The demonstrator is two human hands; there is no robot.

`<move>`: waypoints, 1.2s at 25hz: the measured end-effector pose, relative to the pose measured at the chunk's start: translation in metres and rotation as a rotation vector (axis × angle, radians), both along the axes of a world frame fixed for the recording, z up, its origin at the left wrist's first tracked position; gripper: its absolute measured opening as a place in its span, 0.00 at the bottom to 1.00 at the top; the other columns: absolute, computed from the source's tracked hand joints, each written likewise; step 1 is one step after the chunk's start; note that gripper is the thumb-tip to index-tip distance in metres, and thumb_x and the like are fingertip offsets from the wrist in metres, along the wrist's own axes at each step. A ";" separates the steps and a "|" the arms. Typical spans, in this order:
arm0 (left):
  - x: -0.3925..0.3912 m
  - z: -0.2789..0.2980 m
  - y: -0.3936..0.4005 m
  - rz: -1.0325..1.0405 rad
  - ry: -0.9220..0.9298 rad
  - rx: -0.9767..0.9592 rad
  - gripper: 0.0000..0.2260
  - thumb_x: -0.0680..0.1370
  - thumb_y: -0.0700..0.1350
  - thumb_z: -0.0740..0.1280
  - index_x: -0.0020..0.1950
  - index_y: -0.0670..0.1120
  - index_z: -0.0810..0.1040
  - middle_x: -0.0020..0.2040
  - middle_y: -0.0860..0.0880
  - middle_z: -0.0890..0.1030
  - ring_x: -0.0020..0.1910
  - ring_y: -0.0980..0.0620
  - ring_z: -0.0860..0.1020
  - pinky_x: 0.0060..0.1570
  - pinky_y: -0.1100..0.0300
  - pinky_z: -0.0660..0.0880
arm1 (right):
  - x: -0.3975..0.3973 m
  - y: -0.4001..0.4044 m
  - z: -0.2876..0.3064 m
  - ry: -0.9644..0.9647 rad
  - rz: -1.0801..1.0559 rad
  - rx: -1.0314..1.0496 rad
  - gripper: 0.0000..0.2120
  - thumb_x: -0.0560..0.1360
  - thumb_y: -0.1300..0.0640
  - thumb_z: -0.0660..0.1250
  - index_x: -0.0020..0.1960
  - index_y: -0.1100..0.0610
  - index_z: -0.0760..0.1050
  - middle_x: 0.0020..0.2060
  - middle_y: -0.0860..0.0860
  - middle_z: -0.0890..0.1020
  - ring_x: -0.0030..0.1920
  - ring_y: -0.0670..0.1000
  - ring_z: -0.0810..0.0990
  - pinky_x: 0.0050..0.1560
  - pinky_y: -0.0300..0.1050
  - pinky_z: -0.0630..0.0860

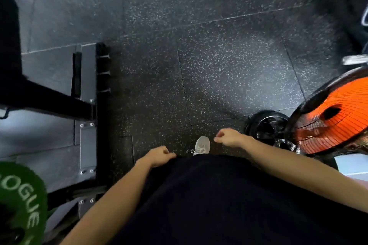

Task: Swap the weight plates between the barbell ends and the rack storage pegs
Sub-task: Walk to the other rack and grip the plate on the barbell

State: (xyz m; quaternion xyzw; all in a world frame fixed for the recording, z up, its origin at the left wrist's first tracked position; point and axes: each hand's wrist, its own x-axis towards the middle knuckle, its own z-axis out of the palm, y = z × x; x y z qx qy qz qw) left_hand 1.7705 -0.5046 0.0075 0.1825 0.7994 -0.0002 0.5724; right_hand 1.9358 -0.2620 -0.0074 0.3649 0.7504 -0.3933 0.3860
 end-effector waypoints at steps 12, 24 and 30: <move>-0.158 -0.028 0.149 0.062 0.016 0.061 0.21 0.75 0.61 0.65 0.61 0.50 0.76 0.62 0.46 0.75 0.56 0.49 0.76 0.55 0.57 0.72 | -0.140 0.133 -0.012 -0.005 -0.090 -0.024 0.20 0.78 0.47 0.65 0.64 0.58 0.73 0.61 0.54 0.78 0.58 0.54 0.78 0.58 0.48 0.74; -0.456 -0.011 0.347 -0.054 0.058 0.067 0.20 0.80 0.58 0.61 0.65 0.45 0.74 0.64 0.45 0.76 0.60 0.46 0.75 0.54 0.56 0.69 | -0.423 0.328 0.016 0.127 -0.317 0.002 0.17 0.77 0.48 0.65 0.62 0.55 0.74 0.59 0.51 0.78 0.58 0.53 0.77 0.60 0.47 0.72; -0.551 -0.024 0.448 -0.101 0.037 -0.001 0.21 0.80 0.57 0.61 0.66 0.44 0.74 0.64 0.44 0.77 0.61 0.45 0.75 0.60 0.54 0.70 | -0.532 0.441 0.004 0.046 -0.217 -0.009 0.18 0.79 0.51 0.64 0.63 0.63 0.75 0.61 0.58 0.78 0.61 0.58 0.76 0.63 0.51 0.72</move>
